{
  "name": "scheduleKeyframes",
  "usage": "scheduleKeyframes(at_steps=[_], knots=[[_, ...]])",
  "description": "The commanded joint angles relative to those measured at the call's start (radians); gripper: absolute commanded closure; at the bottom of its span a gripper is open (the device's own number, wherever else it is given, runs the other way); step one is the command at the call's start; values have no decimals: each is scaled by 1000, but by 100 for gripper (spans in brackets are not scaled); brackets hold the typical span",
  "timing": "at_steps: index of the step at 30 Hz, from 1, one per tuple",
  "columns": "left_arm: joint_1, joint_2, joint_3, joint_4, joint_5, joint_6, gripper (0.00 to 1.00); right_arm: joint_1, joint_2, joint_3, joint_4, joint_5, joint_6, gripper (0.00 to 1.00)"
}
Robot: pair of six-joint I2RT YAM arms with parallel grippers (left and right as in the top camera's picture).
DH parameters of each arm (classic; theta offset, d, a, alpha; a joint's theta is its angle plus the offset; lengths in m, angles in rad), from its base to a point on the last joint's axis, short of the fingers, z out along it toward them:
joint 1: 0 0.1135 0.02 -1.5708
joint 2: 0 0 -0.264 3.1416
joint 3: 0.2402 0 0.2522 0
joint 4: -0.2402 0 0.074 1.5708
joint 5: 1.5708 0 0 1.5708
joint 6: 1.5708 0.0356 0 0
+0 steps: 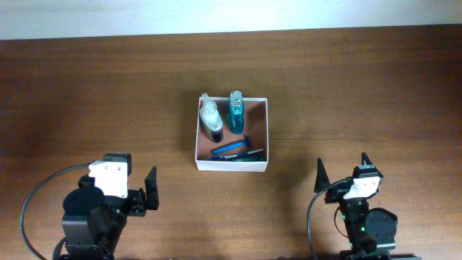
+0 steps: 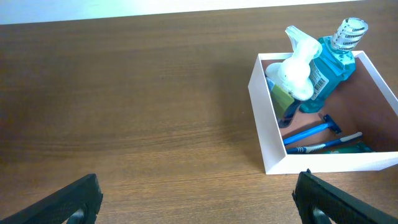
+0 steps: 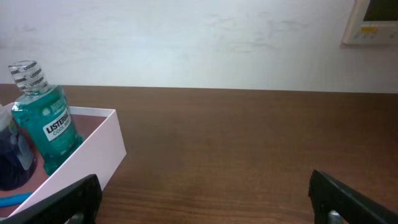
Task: Pack container
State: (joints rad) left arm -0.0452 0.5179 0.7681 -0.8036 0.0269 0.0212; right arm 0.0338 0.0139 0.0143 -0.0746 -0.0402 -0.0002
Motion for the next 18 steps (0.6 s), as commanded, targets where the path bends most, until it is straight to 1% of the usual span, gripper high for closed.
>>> scheduleKeyframes(at_steps=[1, 15, 18], knots=[[4, -4, -3, 2, 11, -10, 0, 5, -10, -9, 1, -16, -3, 1], [4, -4, -3, 2, 11, -10, 0, 5, -10, -9, 1, -16, -3, 1], [4, -32, -18, -21, -19, 6, 0, 5, -10, -9, 1, -16, -3, 1]])
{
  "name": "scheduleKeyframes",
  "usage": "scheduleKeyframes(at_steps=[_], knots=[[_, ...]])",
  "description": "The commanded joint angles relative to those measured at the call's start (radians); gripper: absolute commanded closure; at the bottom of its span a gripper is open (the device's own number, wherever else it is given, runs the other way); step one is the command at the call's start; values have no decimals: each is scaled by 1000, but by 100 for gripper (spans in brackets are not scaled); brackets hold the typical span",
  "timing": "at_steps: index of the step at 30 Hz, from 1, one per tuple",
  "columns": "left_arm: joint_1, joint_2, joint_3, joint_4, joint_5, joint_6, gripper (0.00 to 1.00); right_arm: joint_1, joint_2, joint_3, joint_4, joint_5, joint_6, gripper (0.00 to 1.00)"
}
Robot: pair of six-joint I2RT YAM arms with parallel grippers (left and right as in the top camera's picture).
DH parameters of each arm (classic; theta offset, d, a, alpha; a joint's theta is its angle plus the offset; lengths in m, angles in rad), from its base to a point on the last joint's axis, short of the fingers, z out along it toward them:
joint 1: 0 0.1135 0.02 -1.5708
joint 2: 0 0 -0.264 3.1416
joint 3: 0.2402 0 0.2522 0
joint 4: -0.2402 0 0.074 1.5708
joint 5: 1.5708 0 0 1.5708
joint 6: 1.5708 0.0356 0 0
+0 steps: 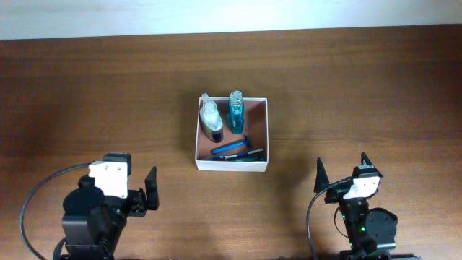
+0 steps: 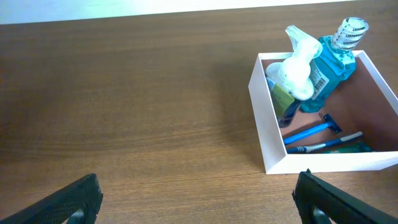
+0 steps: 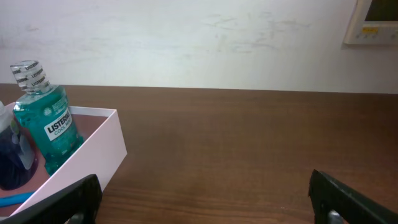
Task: Pack container
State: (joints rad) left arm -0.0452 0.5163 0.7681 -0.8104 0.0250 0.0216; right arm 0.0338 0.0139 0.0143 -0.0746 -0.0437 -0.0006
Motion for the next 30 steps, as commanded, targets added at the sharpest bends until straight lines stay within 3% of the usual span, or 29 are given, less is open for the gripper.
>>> scheduleKeyframes(at_steps=[1, 6, 9, 13, 17, 30], knots=[[4, -44, -33, -14, -17, 5, 0, 5, -10, -9, 1, -13, -3, 1], [4, -197, -241, 38, -17, 5, 0, 5, -10, -9, 1, -13, -3, 1], [4, -320, -401, 195, -18, 5, 0, 5, -10, -9, 1, -12, -3, 1], [4, -461, -619, 537, -21, 5, 0, 5, -10, -9, 1, -13, -3, 1], [4, -512, -753, 772, -21, 9, 0, 5, -10, -9, 1, -13, -3, 1], [4, -511, -759, 728, -21, 39, 0, 5, -10, -9, 1, -13, -3, 1]])
